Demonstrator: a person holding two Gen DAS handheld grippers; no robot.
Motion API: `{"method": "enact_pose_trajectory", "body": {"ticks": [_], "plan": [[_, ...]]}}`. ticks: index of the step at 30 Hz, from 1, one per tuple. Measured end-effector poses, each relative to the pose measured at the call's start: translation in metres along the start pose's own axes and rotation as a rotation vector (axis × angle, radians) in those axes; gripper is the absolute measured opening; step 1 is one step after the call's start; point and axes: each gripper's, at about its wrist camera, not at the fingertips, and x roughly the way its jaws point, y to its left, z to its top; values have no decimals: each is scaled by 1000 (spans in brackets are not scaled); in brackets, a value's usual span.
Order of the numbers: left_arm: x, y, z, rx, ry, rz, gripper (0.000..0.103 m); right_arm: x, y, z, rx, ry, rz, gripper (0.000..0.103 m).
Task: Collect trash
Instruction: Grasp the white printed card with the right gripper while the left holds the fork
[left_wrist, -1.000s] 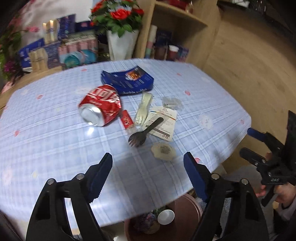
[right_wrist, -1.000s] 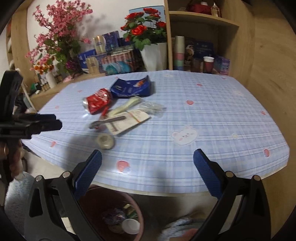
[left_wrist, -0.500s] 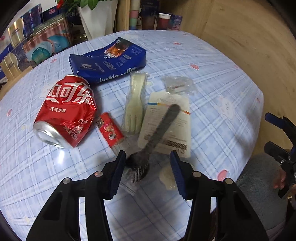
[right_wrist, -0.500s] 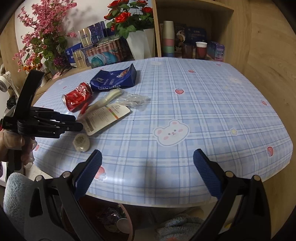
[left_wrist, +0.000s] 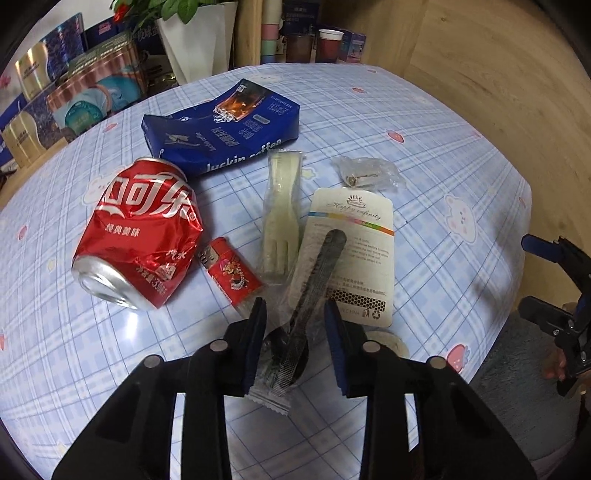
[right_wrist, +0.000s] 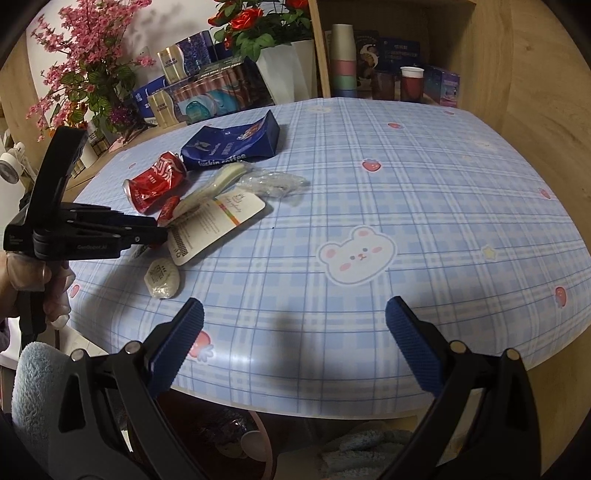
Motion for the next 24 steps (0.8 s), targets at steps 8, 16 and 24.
{"method": "enact_pose_trajectory", "body": {"ticks": [8, 16, 24], "plan": [[-38, 19, -12, -151, -131, -72, 8, 3, 5, 2, -4, 20, 17, 97], [-76, 36, -51, -314, -238, -107, 8, 36, 33, 33, 26, 65, 42, 97], [-99, 58, -87, -413, -296, -88, 8, 96, 91, 81, -26, 109, 26, 97]]}}
